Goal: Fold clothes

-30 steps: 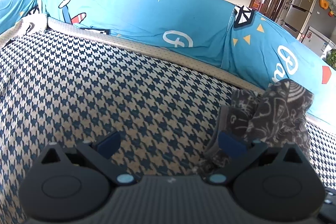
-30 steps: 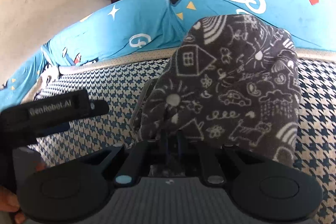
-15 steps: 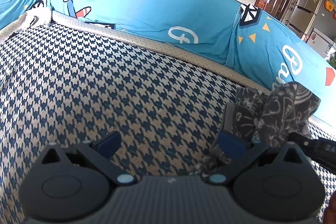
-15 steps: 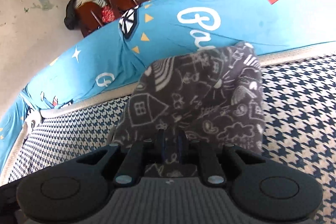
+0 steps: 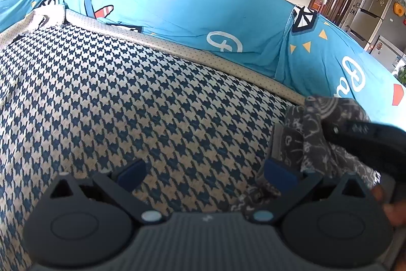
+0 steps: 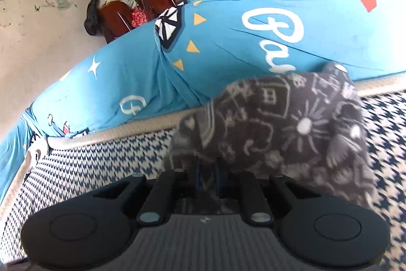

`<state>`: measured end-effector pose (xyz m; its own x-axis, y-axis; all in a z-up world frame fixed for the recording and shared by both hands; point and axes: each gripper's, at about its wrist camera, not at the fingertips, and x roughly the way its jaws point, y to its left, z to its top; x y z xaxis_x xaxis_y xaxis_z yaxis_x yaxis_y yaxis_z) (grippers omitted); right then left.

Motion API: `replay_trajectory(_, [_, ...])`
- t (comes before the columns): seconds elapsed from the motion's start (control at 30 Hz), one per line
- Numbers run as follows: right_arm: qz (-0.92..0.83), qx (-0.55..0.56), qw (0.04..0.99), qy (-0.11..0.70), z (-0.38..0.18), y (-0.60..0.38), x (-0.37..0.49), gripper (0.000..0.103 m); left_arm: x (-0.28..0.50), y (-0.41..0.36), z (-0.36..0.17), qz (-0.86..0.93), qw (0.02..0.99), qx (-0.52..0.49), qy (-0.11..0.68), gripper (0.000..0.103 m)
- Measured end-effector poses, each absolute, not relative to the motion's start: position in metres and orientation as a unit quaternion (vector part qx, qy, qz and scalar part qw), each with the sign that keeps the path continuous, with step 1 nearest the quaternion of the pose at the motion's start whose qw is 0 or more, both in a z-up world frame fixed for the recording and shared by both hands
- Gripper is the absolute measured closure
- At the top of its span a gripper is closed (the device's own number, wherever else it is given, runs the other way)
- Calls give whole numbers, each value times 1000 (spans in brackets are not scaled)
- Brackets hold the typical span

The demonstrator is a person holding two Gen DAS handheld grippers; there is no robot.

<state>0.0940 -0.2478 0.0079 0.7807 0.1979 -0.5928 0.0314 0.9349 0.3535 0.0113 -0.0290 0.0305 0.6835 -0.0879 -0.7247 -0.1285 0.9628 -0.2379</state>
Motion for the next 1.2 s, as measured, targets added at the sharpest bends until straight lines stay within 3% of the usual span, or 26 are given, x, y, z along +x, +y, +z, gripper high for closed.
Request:
replay_trajectory(0.37, [57,199,917,340,-28,-242,135,89,11,-26,26,13,905,-131,404,0])
replay_trajectory(0.57, [47,201,919,336,-20,-242,132,89,13,-23,25,17,905,-130,405,0])
replay_trajectory(1.2, [32,227,907,354,19,-259,20,80,7,-16,29,16,914,-103,392,0])
